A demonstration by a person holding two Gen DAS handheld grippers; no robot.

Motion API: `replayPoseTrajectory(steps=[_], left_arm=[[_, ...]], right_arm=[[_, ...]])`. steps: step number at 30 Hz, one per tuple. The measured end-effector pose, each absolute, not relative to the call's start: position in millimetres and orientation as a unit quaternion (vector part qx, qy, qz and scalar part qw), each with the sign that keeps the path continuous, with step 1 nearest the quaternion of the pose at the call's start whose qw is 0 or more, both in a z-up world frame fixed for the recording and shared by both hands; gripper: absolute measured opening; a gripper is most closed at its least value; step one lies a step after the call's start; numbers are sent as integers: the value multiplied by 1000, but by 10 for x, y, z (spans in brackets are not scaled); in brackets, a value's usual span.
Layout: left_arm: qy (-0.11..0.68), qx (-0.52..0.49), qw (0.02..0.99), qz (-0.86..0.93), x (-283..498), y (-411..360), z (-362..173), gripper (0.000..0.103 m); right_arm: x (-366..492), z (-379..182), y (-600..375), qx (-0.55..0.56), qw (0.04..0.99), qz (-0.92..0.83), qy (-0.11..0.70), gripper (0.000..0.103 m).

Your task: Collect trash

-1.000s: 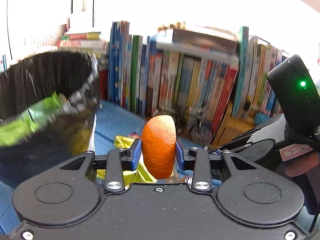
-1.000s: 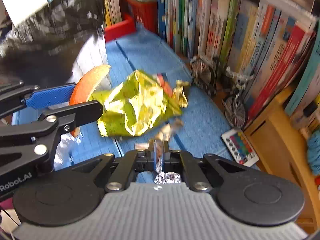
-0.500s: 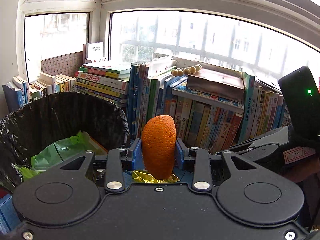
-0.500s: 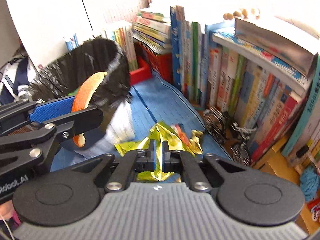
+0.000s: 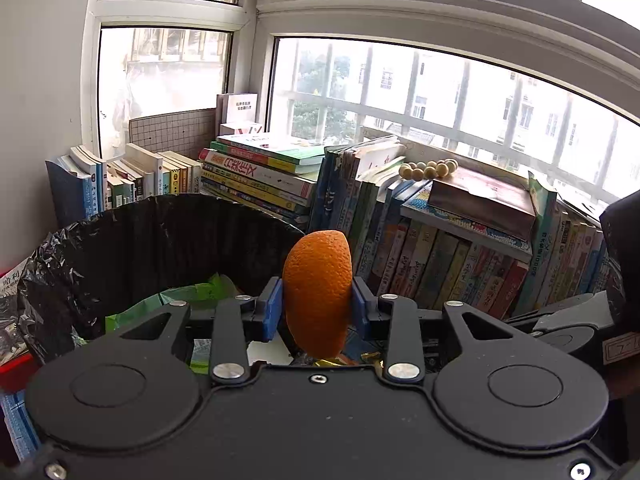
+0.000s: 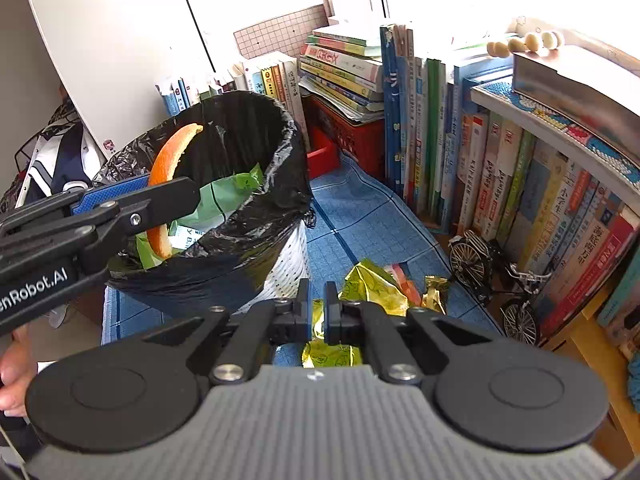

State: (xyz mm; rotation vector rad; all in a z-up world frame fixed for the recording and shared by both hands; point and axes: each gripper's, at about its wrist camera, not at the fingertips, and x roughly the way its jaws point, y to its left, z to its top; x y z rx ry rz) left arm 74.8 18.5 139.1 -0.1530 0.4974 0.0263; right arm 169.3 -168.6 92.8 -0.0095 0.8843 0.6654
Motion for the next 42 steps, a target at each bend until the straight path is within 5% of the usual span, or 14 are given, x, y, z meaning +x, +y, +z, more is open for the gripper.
replayPoseTrajectory(steps=[4,6,15,26,28,32,35,42], left_arm=[[247,-86,965,26,752,312,1398,34],[250,-93,963,33,749,373,1394,34],[268,-105,955,71,796,640,1312,35],[294,-119,945,74,856,668,1207,52],[297,-118,945,72,856,647,1193,53],[304,-115,943,70,858,611,1166,54],[307,-113,942,67,860,597,1152,54],[314,-110,941,66,881,591,1135,54]], right_arm=[[1731,693,-1637,-31,841,303,447,16],[1771,451,-1647,-49,835,281,471,37],[1914,-320,-1898,-78,807,232,537,64],[1825,-698,-1843,-143,761,234,588,68],[1813,-720,-1852,-148,756,238,592,66],[1792,-733,-1858,-161,743,240,603,24],[1757,-678,-1853,-168,747,244,596,10],[1791,-363,-1834,-135,770,244,573,7]])
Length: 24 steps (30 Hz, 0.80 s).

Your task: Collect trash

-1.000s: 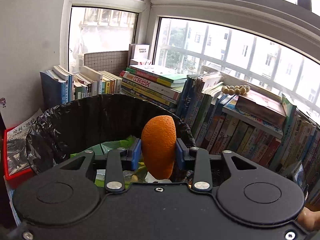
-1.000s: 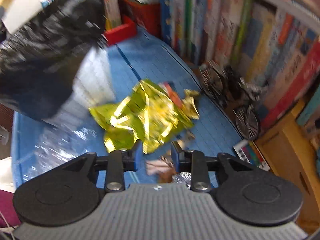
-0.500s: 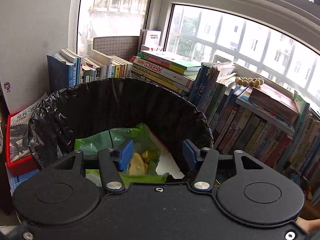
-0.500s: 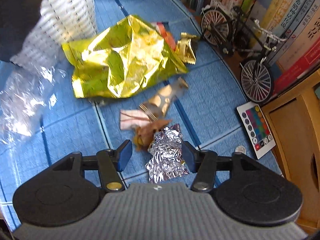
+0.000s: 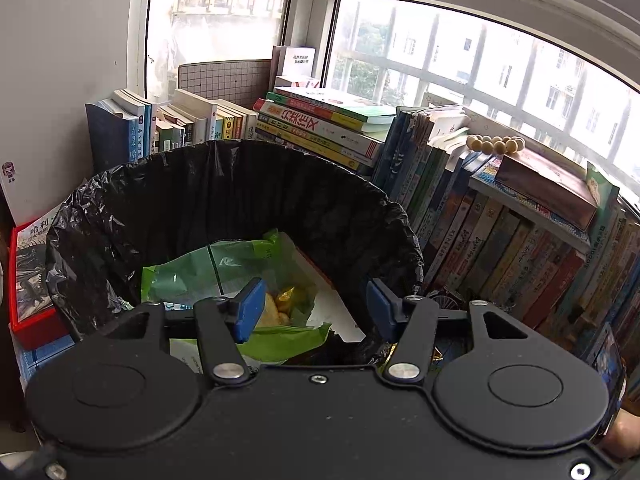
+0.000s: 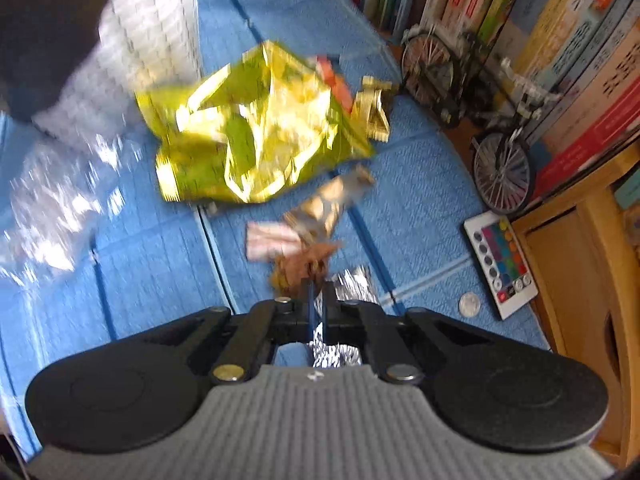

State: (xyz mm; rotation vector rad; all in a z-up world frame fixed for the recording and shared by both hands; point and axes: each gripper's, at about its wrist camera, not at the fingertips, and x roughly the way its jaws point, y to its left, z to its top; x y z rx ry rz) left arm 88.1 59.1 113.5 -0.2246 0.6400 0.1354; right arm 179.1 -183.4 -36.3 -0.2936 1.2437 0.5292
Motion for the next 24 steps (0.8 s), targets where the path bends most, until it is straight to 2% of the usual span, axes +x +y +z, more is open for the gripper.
replayPoseTrajectory(steps=[1,2,4,5,6,12,16,20,24], left_arm=[[314,-110,941,67,882,592,1133,54],[315,-110,940,67,882,591,1130,54],[317,-110,940,67,881,597,1124,54],[318,-109,939,66,876,595,1119,54],[319,-108,939,66,870,593,1114,54],[324,-107,938,67,851,605,1089,54],[327,-105,937,68,848,603,1083,54],[327,-106,937,69,847,601,1085,54],[327,-106,936,69,850,606,1084,54]], right_arm=[[1804,-331,-1837,-131,772,243,572,7],[1828,-314,-1845,-127,775,237,571,12],[1896,-359,-1861,-121,778,225,574,35],[1920,-408,-1875,-122,777,222,576,54],[1913,-445,-1901,-126,778,219,575,68],[1888,-765,-2028,-151,759,210,597,76],[1863,-874,-2102,-144,747,215,613,75],[1804,-802,-2075,-142,744,241,607,31],[1770,-639,-1999,-128,757,254,588,25]])
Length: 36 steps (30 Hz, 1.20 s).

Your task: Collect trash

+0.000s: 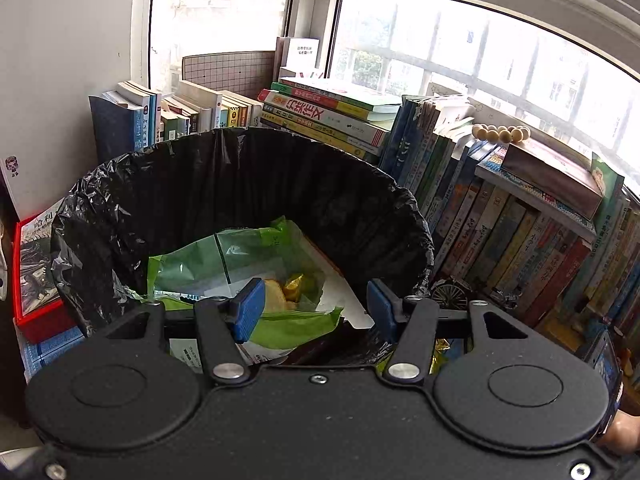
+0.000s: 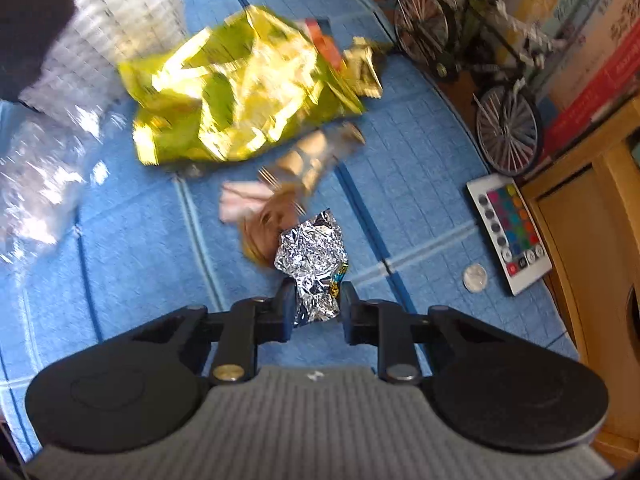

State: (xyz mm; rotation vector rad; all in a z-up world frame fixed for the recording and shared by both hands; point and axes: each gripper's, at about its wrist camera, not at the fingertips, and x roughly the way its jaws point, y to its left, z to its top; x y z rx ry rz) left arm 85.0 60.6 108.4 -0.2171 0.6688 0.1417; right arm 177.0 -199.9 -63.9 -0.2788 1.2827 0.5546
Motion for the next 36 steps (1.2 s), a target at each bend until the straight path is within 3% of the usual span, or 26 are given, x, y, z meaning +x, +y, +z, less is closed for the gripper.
replayPoseTrajectory(steps=[7,18,23,28,29,30,36], left_arm=[[330,-107,935,70,848,624,1080,54],[336,-99,934,67,835,595,1052,54],[339,-100,933,67,827,590,1042,54],[340,-101,933,68,822,602,1044,54],[340,-102,932,67,821,607,1044,54],[340,-102,932,66,819,609,1045,54],[341,-101,932,67,809,601,1040,55]], right_arm=[[1876,-109,-1896,-71,797,274,533,21],[2161,1224,-1574,39,848,356,391,21],[2171,1416,-1321,46,840,391,374,23],[2136,1319,-1040,35,829,408,382,33],[2132,1297,-1012,35,827,409,384,39],[2119,1287,-989,35,826,410,386,53],[2072,1216,-1005,36,824,407,393,62]])
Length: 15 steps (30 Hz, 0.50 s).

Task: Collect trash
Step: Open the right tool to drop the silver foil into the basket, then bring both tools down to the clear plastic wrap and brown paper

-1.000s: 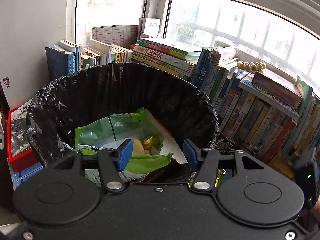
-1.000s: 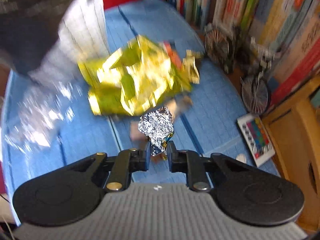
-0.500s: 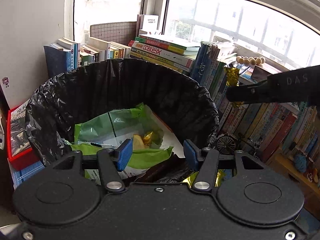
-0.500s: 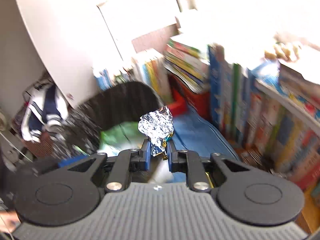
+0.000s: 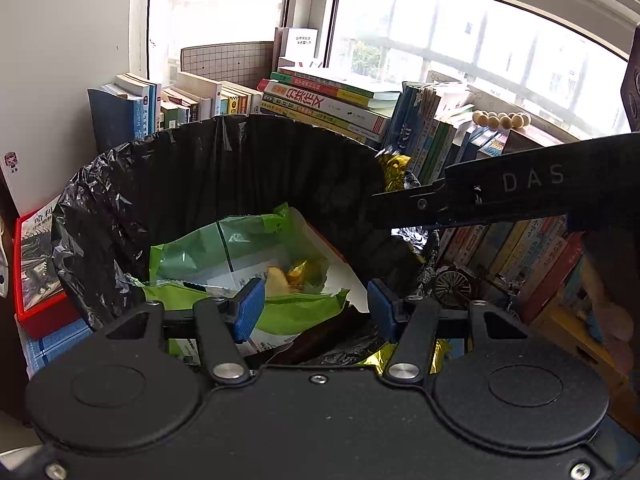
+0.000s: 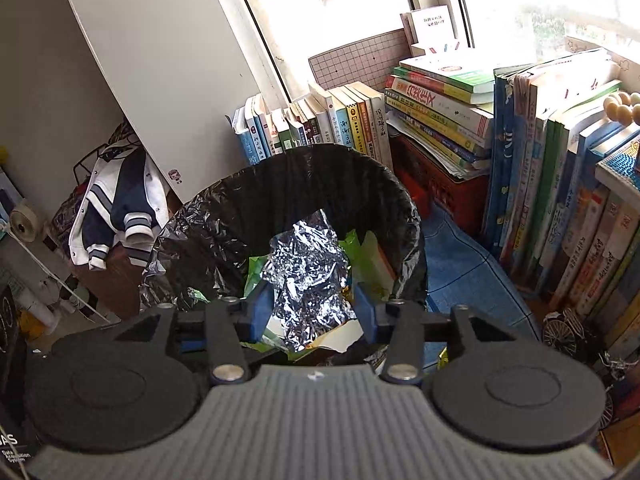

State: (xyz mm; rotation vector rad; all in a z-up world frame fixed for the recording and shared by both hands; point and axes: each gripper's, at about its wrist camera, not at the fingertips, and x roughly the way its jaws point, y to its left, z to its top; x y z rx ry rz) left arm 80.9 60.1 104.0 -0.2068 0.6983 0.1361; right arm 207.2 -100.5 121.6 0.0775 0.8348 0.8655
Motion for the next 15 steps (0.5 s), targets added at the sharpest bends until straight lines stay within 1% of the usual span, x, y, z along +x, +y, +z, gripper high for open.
replayPoseTrajectory(steps=[5,9,15], left_arm=[[342,-98,932,65,799,582,1042,55],[340,-93,934,66,785,561,1047,57],[332,-94,937,61,728,556,1094,59]], right_arm=[[2085,1220,-1072,45,826,401,393,66],[2073,1236,-1122,45,832,396,385,71],[2072,1185,-1298,39,843,378,381,73]])
